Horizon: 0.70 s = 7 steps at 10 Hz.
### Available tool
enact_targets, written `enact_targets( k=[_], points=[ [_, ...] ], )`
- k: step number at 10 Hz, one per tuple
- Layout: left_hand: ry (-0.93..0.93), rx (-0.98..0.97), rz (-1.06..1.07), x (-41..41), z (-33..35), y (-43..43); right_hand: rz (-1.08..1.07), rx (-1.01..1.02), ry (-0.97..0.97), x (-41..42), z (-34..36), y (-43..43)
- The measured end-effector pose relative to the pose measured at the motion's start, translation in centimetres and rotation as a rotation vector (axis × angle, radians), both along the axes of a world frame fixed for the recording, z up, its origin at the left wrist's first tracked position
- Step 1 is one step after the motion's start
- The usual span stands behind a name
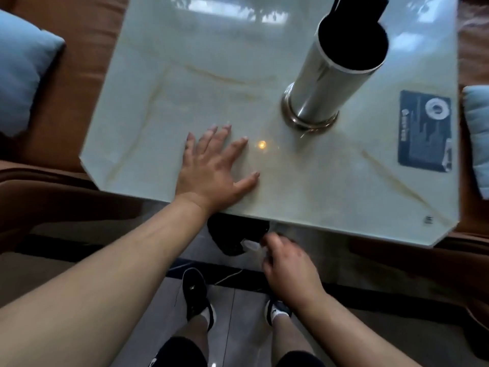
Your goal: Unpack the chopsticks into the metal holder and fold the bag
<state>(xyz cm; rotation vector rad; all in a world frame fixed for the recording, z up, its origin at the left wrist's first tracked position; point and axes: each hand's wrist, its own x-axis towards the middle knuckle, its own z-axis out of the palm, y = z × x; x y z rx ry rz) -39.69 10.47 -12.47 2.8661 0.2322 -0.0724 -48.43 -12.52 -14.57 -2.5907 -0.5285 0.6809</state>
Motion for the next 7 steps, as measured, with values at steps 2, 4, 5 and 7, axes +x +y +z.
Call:
enact_targets(
  k=[2, 4, 5, 7],
  points=[
    [-0.074, 0.012, -0.001, 0.1, 0.1, 0.1, 0.004, -0.054, 0.075, 1.8, -12.0, 3.4],
    [-0.165, 0.027, 0.023, -0.6, -0.3, -0.1, 0.154, -0.286, 0.191, 2.7, -23.9, 6.4],
    [-0.209, 0.047, 0.020, -0.5, -0.7, 0.2, 0.148, -0.311, 0.258, 3.1, -26.9, 7.1],
    [-0.252, 0.064, 0.025, -0.3, -1.0, 0.5, 0.226, -0.367, 0.359, 2.3, -28.8, 7.3]
  ],
)
